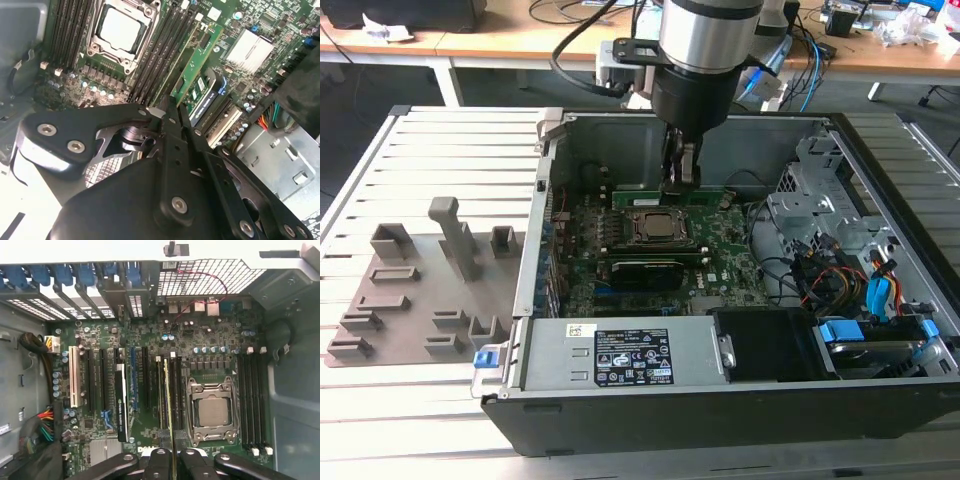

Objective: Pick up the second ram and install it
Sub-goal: 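Insert the second ram into the second slot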

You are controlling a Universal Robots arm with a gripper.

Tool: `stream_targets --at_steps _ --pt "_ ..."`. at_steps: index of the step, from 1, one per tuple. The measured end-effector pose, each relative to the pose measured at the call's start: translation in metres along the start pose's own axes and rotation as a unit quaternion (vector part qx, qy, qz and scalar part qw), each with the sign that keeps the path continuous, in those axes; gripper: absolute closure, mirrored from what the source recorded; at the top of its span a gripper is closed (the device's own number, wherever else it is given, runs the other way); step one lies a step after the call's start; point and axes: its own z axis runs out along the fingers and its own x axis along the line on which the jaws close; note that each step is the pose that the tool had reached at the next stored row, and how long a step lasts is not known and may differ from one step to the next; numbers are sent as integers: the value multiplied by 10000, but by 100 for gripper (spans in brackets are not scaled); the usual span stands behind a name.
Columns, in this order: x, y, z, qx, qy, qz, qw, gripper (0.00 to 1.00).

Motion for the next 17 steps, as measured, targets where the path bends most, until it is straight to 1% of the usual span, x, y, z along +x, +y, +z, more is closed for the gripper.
stream_targets --at_steps 6,8,13,14,16,17 --pt "2 -3 67 0 0 0 10000 86" --pt "-4 -5 128 0 0 0 10000 86" --pt "-6 -9 240 -2 0 1 10000 86" --pt "-18 -8 255 -2 1 1 10000 86" --pt "-82 -8 299 -1 0 0 10000 86" --pt "-98 -7 312 -1 0 0 10000 86"
